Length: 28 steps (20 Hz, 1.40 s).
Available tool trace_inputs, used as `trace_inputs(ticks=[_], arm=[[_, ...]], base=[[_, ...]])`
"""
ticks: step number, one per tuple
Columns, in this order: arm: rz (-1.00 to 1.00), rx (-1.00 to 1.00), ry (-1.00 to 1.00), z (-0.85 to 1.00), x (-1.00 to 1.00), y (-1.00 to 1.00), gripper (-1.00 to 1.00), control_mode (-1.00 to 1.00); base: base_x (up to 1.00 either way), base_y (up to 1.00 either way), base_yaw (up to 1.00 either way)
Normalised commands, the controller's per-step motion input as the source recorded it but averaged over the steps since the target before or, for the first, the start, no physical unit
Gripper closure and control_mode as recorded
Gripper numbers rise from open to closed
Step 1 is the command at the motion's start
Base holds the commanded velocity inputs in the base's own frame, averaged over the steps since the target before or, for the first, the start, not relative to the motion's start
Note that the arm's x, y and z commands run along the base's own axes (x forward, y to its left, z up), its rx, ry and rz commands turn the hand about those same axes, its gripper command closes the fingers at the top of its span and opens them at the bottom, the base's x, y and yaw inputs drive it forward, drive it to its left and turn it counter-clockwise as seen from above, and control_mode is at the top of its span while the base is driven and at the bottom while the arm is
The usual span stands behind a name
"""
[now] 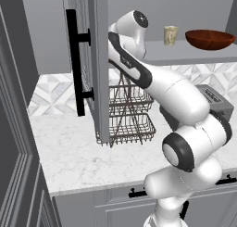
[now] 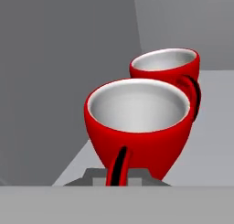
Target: Gather all objects into one cabinet and sort the glasses and bowls to opposite sides.
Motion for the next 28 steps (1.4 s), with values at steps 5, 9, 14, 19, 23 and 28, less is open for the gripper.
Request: trace_inputs(ticks=[5,9,14,19,23,28], arm=[[0.00,0.00,0.00,0.00,0.44,0.13,1.00,-1.00],[0.00,0.00,0.00,-0.09,0.23,0.00,1.00,-1.00],[0.00,0.00,0.00,-0.19,0.02,0.04,-1.00,-1.00],[0.00,0.00,0.00,-0.01,0.00,0.00,-1.00,-1.00],[0.00,0.00,0.00,0.00,-0.04,0.00,-1.00,-1.00],[0.00,0.00,0.00,0.00,-0.41,0.00,-1.00,-1.00]], base=[[0.00,0.00,0.00],[0.00,0.00,0.00],[0.00,0.00,0.00],[0.00,0.00,0.00],[0.00,0.00,0.00],[0.00,0.00,0.00]])
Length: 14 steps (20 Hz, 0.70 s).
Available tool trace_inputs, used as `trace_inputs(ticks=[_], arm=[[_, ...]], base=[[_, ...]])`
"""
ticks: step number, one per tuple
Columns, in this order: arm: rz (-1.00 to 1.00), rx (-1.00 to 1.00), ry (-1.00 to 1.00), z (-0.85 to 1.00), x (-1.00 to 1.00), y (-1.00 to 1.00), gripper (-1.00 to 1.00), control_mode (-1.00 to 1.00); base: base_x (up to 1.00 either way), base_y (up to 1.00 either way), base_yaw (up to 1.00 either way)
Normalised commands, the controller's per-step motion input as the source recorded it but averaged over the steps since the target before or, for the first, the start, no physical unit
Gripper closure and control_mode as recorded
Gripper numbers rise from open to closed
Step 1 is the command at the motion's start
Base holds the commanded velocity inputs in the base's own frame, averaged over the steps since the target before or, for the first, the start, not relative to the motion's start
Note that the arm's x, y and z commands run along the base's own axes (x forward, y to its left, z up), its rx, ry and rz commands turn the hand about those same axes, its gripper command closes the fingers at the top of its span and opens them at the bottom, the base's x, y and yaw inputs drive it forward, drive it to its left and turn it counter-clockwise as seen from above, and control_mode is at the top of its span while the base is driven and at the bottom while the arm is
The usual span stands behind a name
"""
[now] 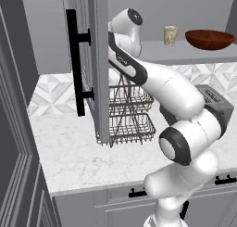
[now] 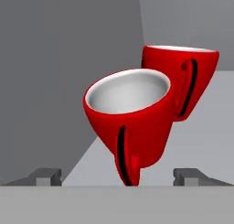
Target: Gather all objects into one cabinet and sort the glasses and bowls to opposite sides.
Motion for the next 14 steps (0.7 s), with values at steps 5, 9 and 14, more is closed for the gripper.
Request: trace_inputs(ticks=[5,9,14], arm=[[-0.06,0.00,0.00,0.00,-0.59,-0.24,-1.00,-1.00],[-0.18,0.00,0.00,0.02,-0.09,-0.74,-1.00,-1.00],[-0.18,0.00,0.00,0.13,0.05,-0.87,-1.00,-1.00]], base=[[0.00,0.00,0.00],[0.00,0.00,0.00],[0.00,0.00,0.00]])
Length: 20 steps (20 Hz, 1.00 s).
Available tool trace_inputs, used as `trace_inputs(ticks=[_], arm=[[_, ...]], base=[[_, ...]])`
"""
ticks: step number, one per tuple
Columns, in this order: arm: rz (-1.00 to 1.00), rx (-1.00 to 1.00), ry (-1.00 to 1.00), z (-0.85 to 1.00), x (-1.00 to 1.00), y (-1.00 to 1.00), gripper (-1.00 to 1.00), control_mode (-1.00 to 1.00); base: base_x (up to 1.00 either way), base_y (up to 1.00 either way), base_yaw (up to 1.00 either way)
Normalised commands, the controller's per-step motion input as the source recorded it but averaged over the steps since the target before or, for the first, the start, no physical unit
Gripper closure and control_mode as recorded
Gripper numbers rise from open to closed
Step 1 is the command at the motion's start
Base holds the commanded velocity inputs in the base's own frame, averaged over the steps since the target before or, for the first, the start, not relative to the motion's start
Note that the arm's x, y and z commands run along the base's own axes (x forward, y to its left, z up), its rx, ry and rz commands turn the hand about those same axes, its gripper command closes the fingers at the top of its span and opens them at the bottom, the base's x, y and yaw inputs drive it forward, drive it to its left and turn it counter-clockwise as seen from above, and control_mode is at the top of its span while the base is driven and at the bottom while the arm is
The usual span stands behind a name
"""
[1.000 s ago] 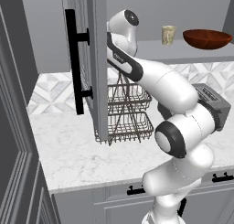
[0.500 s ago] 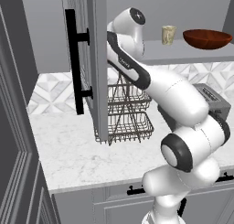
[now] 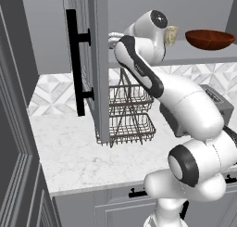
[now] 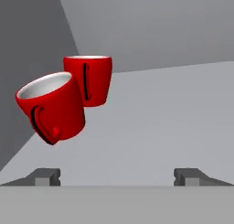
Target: Gather all objects into one cabinet and sort the glasses and bowls to opposite sides.
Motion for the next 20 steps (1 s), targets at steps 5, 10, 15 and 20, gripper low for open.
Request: trace_inputs(ticks=[5,10,15,20], arm=[[-0.18,0.00,0.00,0.12,0.06,-0.75,-1.00,-1.00],[-0.24,-0.02,0.00,0.00,0.01,-0.51,-1.00,-1.00],[-0.27,-0.05,-0.01,0.00,0.01,-0.40,-1.00,-1.00],[-0.23,-0.01,-0.01,0.00,0.03,-0.48,-1.00,-1.00]], base=[[0.00,0.00,0.00],[0.00,0.00,0.00],[0.00,0.00,0.00],[0.00,0.00,0.00]])
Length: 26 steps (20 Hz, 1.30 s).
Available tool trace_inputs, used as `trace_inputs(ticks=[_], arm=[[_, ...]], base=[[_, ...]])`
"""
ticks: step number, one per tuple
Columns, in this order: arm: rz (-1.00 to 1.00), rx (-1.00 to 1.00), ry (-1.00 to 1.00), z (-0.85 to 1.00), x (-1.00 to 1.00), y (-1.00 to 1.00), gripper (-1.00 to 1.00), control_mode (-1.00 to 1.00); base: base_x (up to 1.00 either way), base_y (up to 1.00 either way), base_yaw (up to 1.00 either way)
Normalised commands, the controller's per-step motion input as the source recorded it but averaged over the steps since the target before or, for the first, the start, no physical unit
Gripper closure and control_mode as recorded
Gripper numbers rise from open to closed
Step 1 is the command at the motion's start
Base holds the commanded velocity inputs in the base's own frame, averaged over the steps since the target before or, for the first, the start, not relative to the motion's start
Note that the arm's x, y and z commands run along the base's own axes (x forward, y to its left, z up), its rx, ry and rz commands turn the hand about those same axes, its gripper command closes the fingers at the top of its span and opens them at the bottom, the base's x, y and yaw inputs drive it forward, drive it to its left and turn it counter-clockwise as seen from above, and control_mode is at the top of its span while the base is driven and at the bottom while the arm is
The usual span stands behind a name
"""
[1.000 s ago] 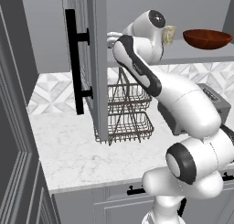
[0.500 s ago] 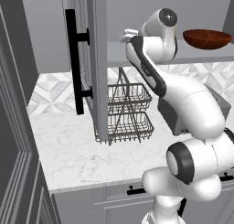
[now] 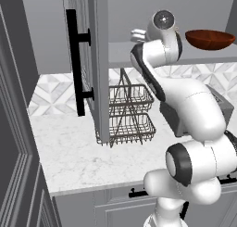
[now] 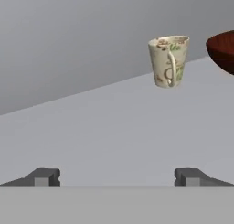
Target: Gather all objects into one cabinet and sort the glasses and bowls to opposite sides.
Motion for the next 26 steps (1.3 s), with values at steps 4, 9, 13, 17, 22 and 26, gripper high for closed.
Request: trace_inputs(ticks=[4,9,13,17,22,26], arm=[[-0.16,0.00,0.00,0.04,0.09,-0.52,-1.00,-1.00],[-0.03,0.00,0.00,0.07,0.17,-0.51,-1.00,-1.00],[0.00,0.00,-0.07,0.01,0.01,-0.44,-1.00,-1.00],[0.00,-0.02,-0.08,0.00,0.00,-0.30,-1.00,-1.00],[0.00,-0.01,-0.02,0.00,0.07,-0.29,-1.00,-1.00],[0.00,0.00,0.04,0.15,0.34,-0.30,-1.00,-1.00]], base=[[0.00,0.00,0.00],[0.00,0.00,0.00],[0.00,0.00,0.00],[0.00,0.00,0.00],[0.00,0.00,0.00],[0.00,0.00,0.00]])
